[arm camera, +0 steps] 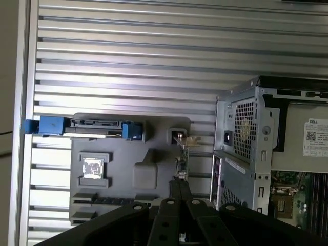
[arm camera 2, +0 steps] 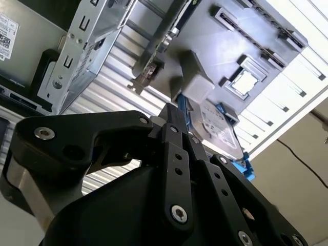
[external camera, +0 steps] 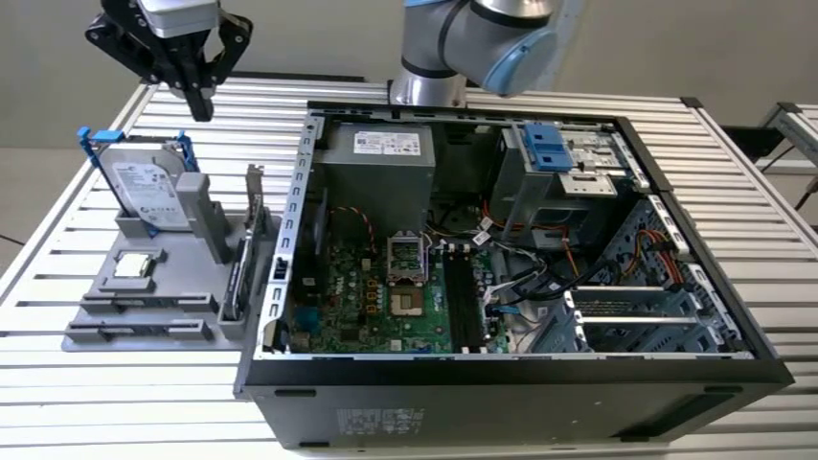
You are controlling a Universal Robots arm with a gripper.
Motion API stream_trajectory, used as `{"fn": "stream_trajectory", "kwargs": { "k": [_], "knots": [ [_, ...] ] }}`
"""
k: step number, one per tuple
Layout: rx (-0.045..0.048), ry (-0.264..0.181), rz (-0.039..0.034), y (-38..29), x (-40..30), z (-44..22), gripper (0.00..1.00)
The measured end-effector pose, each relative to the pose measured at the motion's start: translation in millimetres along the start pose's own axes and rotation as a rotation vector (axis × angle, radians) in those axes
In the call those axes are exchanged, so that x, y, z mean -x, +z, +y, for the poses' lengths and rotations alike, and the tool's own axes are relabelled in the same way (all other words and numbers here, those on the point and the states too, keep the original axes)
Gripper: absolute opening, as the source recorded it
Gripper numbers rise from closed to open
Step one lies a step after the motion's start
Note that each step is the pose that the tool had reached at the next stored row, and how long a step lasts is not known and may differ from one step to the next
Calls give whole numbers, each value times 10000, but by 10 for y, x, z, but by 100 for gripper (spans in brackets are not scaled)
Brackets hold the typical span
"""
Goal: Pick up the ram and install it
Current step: 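Reach for the ram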
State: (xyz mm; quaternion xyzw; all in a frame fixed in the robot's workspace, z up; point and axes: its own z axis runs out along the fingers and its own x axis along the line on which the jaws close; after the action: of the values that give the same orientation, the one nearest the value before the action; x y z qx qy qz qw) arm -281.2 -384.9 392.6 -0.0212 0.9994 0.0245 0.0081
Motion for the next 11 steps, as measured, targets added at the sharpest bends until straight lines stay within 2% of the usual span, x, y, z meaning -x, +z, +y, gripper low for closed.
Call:
{"fn": "stream_trajectory", "kwargs": {
  "k": [11],
  "knots": [
    [1, -66, 3, -2, -190, 24, 0]
  ]
}}
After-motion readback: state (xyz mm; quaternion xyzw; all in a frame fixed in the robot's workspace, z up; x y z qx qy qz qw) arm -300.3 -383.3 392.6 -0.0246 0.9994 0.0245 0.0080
